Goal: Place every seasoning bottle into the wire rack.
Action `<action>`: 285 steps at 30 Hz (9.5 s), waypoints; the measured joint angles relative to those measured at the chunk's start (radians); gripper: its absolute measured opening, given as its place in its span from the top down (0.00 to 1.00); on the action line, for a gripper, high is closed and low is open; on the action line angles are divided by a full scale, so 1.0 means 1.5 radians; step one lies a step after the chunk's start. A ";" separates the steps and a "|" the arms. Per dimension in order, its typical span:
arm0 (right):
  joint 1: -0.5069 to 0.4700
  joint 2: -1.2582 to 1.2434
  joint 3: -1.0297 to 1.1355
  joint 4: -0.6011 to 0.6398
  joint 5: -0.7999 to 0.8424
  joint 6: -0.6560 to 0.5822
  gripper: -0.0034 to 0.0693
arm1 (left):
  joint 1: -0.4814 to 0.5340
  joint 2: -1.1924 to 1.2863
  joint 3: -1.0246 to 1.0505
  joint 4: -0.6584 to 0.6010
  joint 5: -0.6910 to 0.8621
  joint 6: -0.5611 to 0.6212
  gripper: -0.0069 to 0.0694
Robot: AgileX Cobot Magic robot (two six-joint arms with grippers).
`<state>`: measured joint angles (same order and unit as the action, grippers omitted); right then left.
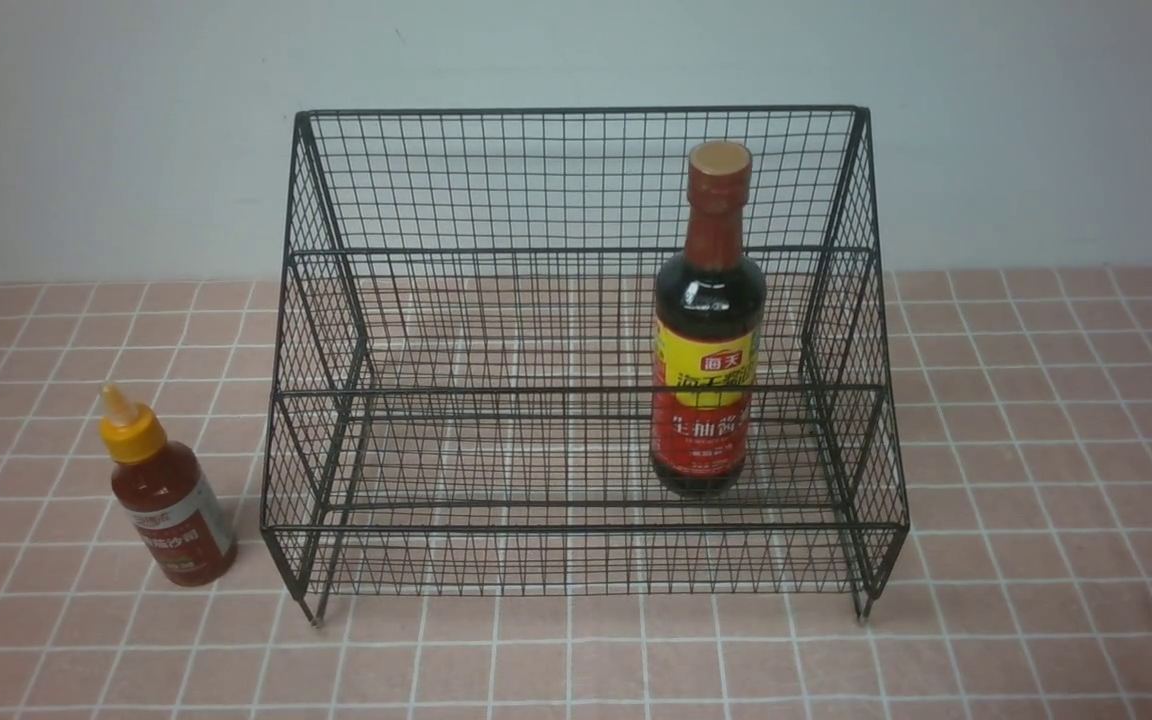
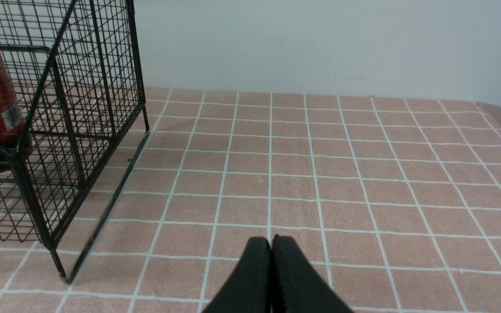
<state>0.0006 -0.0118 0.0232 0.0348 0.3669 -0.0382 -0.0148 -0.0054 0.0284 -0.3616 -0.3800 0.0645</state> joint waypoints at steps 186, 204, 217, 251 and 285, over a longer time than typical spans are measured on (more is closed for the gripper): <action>0.000 0.000 -0.001 0.000 0.000 0.000 0.97 | -0.264 0.411 -0.579 0.320 0.584 -0.176 0.92; 0.000 0.000 -0.001 0.000 0.000 0.003 0.97 | -0.260 0.176 -0.561 0.367 0.686 -0.173 0.92; 0.000 0.000 -0.001 0.001 0.001 0.003 0.97 | -0.087 -0.006 -0.172 0.228 0.588 0.032 0.92; 0.000 0.000 -0.001 0.001 0.001 0.005 0.97 | -0.072 -0.006 -0.002 0.220 0.509 0.053 0.92; 0.000 0.000 -0.001 0.001 0.001 0.005 0.97 | -0.072 -0.006 -0.002 0.220 0.509 0.054 0.92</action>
<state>0.0006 -0.0118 0.0224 0.0356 0.3689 -0.0306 -0.1235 -0.0139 0.0249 -0.0321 0.3832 0.1453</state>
